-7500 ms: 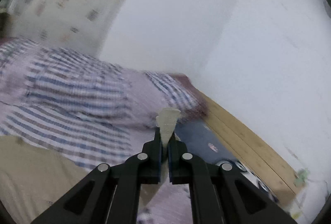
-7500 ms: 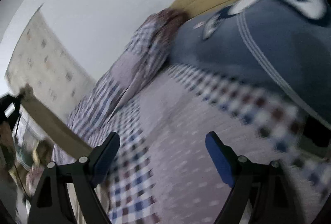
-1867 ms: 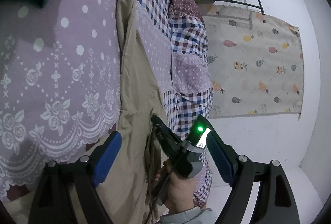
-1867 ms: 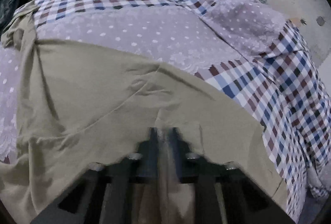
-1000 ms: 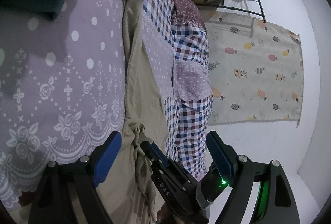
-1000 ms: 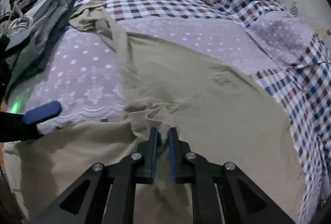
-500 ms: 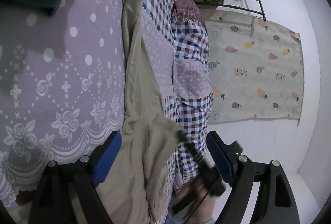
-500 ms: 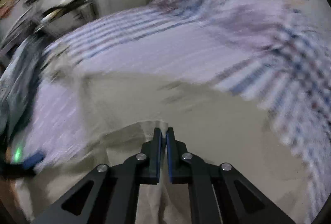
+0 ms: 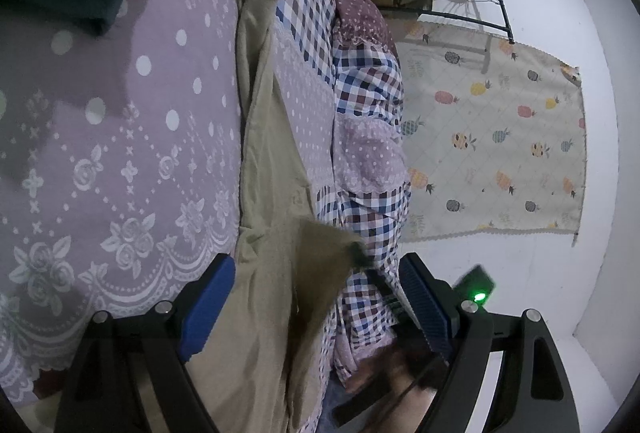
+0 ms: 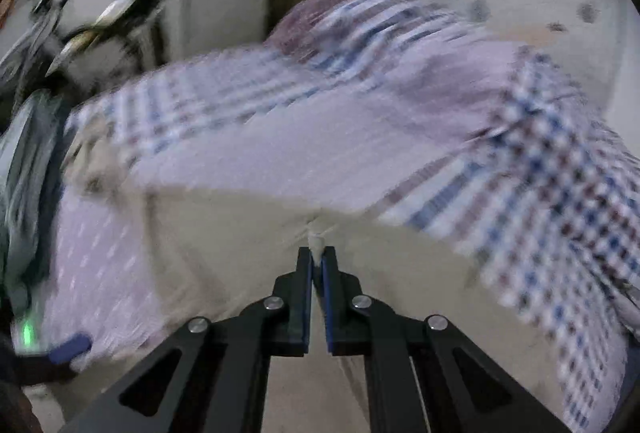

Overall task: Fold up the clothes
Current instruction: 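Fold the pinched garment flap over the body and open the right tool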

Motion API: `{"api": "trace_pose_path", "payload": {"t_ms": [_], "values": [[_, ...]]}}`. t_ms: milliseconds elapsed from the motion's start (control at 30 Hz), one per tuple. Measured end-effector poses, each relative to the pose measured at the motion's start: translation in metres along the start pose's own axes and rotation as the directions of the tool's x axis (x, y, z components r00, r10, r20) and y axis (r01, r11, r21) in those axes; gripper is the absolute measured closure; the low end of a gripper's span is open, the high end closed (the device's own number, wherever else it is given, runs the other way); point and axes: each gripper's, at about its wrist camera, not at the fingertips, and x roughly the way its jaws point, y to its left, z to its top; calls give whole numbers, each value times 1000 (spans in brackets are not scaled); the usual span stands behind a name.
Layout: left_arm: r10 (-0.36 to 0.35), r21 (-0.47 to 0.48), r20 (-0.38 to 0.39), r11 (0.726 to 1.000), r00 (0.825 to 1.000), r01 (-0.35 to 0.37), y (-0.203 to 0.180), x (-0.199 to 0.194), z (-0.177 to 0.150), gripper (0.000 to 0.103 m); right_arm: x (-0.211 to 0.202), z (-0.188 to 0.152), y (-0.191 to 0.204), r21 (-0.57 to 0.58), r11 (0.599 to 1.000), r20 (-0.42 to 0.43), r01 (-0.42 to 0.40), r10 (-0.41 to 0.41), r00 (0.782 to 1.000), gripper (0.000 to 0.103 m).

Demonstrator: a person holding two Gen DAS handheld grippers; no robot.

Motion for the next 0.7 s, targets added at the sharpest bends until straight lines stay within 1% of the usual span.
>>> {"api": "trace_pose_path", "payload": {"t_ms": [100,200,333,367,400,433,467,500,533,567,633,667,700], "values": [[-3,-7,3,1000,1000,3,1,-1,3,17,17,-23,41,-51,997,-62,-60,57,996,100],[0,-2,1,1000,1000,0,1,-2,5,17,33,-45,82,-97,988,-125,-122,109,986,99],[19,25,-19,1000,1000,-19,-3,-1,6,17,31,-59,95,-93,982,-158,-166,150,976,96],[29,37,-29,999,999,-28,-4,0,6,17,31,-62,97,-88,980,-167,-177,161,973,92],[36,49,-39,998,999,-34,-5,1,7,17,30,-65,96,-75,979,-172,-188,173,970,90],[43,60,-48,997,998,-40,-6,2,7,17,25,-67,92,-53,978,-165,-202,191,968,86],[50,72,-57,996,997,-46,-8,3,7,17,19,-69,88,-29,976,-157,-216,209,965,75],[57,83,-64,995,996,-51,-9,5,7,17,11,-70,79,6,972,-142,-235,234,962,68],[63,94,-71,994,996,-56,-10,6,7,17,3,-72,70,41,966,-125,-255,258,958,55],[67,104,-78,993,995,-59,-11,8,7,17,-5,-74,62,75,959,-108,-274,281,954,49],[75,128,-99,990,992,-62,-13,12,4,17,-21,-78,43,129,946,-82,-298,310,947,48],[82,144,-114,987,990,-65,-15,16,2,17,-32,-81,30,146,943,-70,-297,310,948,48],[90,168,-136,984,987,-67,-18,20,-1,17,-43,-85,17,154,949,-53,-274,285,957,48]]}}
